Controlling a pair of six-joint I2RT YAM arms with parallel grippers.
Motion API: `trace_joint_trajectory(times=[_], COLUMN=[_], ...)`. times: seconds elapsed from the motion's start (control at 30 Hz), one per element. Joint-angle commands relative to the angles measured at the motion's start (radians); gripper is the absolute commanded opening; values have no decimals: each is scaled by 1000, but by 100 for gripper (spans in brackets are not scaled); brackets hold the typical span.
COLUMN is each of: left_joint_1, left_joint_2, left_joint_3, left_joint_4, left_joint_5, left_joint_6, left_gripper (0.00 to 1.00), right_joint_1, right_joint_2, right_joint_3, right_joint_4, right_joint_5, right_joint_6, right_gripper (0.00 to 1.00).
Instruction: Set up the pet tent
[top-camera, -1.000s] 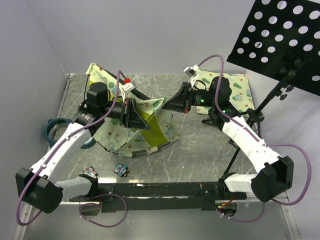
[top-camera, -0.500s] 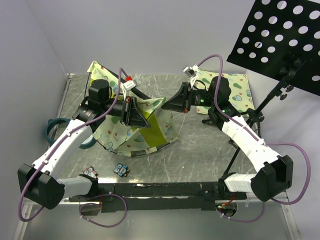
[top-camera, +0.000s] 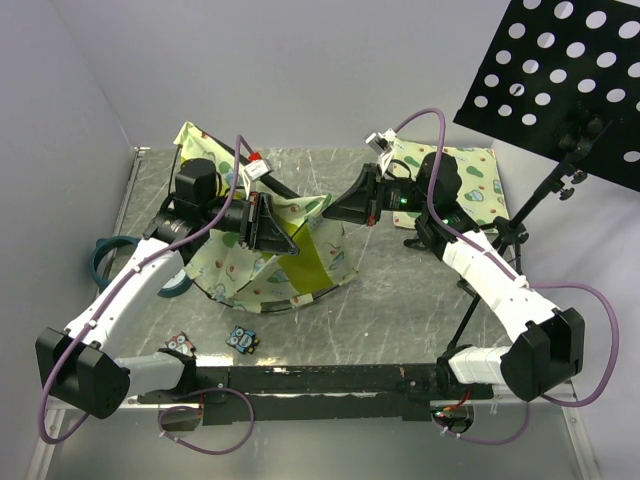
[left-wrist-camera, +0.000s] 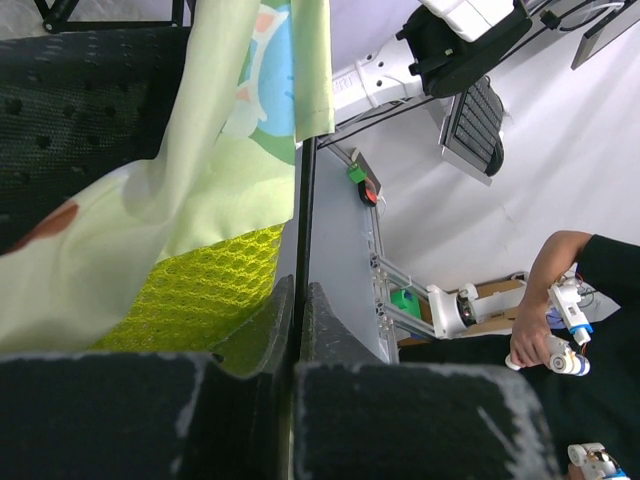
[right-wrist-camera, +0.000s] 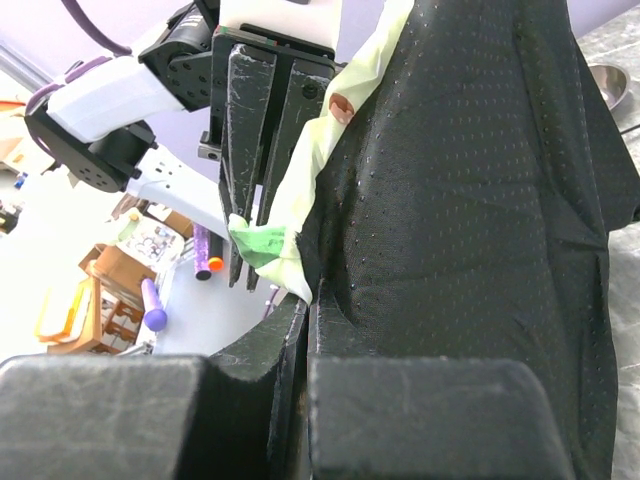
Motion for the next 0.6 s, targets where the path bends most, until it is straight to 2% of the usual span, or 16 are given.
trace_joint_trajectory(times=[0.0, 0.33, 0.57], left_joint_1=[30, 42, 42], left_joint_2=[15, 23, 42], left_joint_3=[-17, -11, 26], left_joint_4=[-67, -52, 20], left_joint_5=[-59, -62, -66], left_joint_6=[-18, -22, -65], left_gripper=[1, 1, 1], right_joint_1=[-3, -4, 20], right_joint_2=[-16, -16, -13], right_joint_3=[31, 21, 34], right_joint_4=[101, 114, 47], right_joint_5=[-77, -84, -83], right_joint_6=[38, 41, -30], right_gripper=[0, 0, 0])
